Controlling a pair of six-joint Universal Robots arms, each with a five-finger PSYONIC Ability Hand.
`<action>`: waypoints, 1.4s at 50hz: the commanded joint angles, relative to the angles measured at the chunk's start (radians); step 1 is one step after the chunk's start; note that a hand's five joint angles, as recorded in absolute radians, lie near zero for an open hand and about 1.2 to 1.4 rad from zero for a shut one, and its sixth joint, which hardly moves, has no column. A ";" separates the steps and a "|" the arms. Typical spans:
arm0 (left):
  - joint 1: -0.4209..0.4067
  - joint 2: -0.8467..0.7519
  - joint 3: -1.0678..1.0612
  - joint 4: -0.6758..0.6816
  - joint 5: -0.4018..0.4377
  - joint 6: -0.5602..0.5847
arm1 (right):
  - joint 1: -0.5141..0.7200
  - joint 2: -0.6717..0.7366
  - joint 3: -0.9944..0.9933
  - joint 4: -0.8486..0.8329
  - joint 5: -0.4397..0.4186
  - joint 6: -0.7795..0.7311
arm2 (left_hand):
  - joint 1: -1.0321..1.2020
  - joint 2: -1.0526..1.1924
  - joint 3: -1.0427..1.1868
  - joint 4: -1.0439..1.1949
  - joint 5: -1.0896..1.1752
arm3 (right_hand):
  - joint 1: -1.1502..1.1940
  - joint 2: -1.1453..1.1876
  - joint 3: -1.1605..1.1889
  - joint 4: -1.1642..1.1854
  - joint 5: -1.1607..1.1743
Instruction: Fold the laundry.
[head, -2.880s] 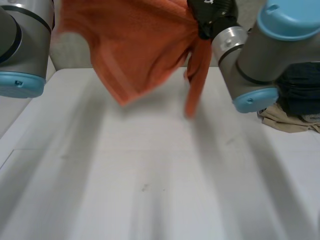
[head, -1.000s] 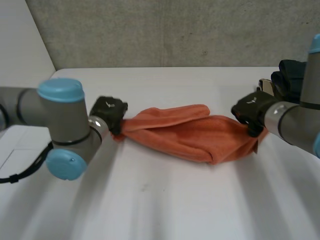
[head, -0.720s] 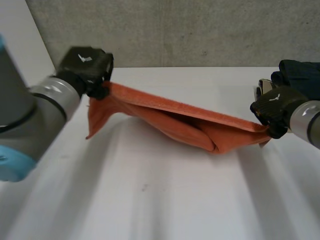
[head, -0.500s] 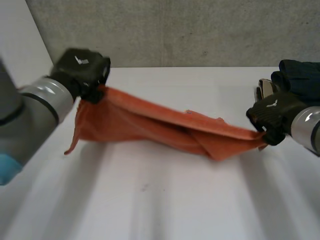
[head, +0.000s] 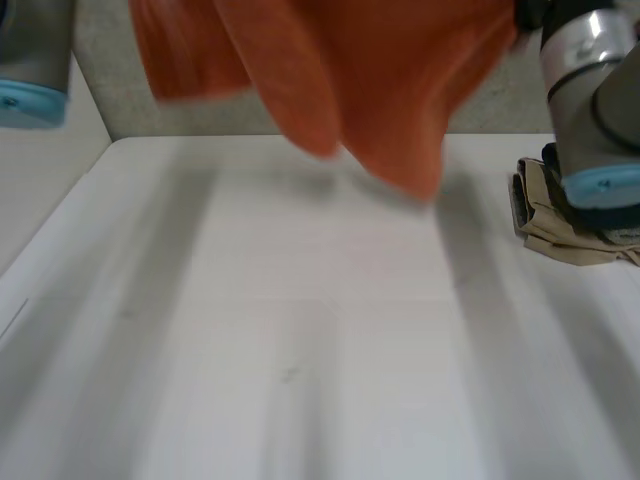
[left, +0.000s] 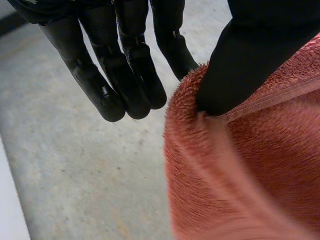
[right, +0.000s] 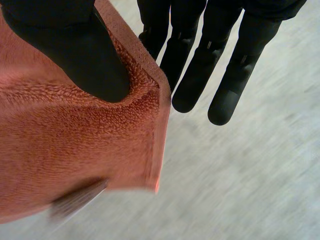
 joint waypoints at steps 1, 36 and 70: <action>0.067 0.057 -0.155 -0.088 0.028 -0.030 | -0.013 -0.069 0.053 0.034 -0.044 0.038 | 0.232 0.199 0.207 0.198 0.251 | 0.295 0.218 0.208 0.199 0.227; 0.187 -0.089 -0.778 -0.155 0.070 0.229 | -0.016 0.103 0.585 0.263 -0.144 -0.120 | -0.716 -0.749 -0.740 -0.750 -0.697 | 0.295 0.218 0.208 0.199 0.227; 0.258 -0.268 -0.692 -0.174 0.196 0.323 | -0.018 0.112 0.599 0.268 -0.130 -0.109 | -0.522 -0.555 -0.547 -0.556 -0.504 | 0.295 0.218 0.208 0.199 0.227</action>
